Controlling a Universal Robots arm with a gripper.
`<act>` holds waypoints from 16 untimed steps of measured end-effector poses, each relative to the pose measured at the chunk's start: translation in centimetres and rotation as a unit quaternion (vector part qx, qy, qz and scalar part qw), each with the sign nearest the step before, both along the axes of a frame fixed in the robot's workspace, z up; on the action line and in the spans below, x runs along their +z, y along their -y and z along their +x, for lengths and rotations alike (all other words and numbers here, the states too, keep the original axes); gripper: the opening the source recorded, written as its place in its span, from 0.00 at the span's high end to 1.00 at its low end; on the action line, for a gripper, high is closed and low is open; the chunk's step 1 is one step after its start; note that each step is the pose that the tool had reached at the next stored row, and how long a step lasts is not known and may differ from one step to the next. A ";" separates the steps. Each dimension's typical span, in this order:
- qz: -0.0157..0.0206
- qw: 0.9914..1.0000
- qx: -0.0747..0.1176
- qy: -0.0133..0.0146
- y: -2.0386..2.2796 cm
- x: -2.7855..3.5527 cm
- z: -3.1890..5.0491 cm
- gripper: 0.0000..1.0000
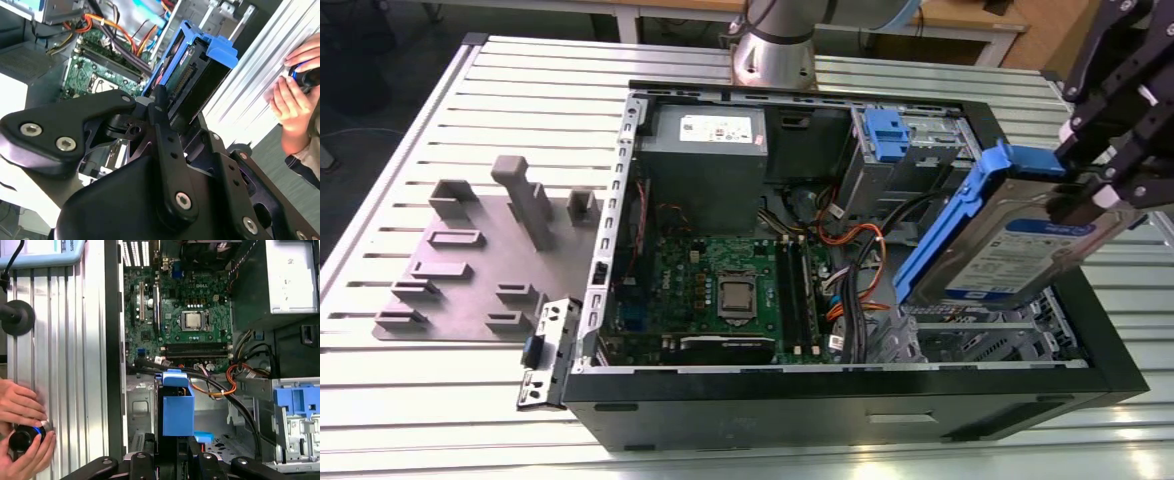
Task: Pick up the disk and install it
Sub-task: 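Pick up the disk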
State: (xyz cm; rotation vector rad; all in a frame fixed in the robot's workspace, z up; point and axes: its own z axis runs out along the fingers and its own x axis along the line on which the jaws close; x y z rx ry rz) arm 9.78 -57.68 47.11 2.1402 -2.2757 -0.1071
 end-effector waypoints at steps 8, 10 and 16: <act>0.000 1.000 0.009 0.000 0.06 -0.39 1.49 0.65; 0.000 1.000 0.012 0.000 0.05 -0.52 1.76 0.65; 0.000 1.000 0.024 0.000 0.05 -0.98 1.87 0.65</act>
